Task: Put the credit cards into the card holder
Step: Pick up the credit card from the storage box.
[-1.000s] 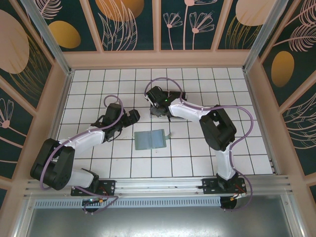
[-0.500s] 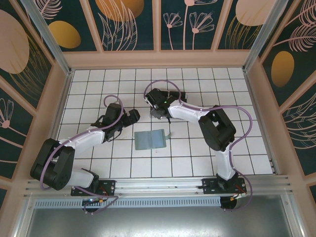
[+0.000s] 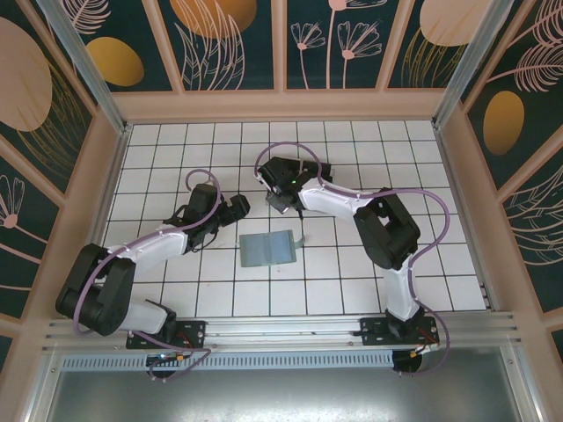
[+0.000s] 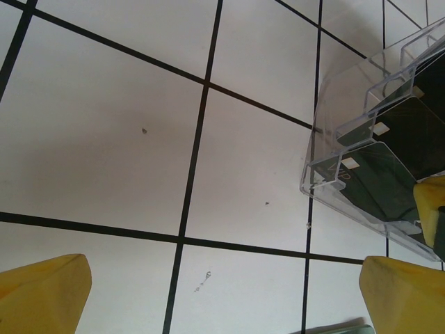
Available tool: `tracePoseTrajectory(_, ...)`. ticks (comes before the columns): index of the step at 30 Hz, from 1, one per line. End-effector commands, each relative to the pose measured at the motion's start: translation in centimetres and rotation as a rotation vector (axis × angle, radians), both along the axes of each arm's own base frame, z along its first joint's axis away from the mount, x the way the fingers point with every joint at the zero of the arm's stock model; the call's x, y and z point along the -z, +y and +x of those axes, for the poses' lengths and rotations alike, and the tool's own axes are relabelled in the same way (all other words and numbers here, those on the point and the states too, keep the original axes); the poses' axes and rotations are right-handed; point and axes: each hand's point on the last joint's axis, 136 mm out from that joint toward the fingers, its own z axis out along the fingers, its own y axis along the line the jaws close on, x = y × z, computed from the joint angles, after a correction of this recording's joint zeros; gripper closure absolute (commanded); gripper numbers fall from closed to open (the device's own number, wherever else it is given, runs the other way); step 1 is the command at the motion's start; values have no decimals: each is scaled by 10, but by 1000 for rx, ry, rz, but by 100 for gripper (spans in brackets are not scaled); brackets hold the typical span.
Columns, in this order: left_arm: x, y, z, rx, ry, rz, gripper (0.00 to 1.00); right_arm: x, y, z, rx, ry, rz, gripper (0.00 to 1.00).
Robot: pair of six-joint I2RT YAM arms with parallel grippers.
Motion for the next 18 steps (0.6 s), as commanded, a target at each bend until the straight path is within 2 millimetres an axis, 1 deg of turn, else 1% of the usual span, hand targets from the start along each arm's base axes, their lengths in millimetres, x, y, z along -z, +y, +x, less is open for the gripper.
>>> tracePoseTrajectory(1, -2, 0, 7, 1, -12, -1, 2, -3, 2, -6, 0, 19, 3, 97)
tracePoseTrajectory(8, -3, -2, 9, 11, -14, 4, 1, -10, 3, -5, -18, 4, 2, 99)
tracePoseTrajectory(18, -1, -6, 10, 32, -6, 4, 1, -21, 8, -5, -52, -12, 14, 100)
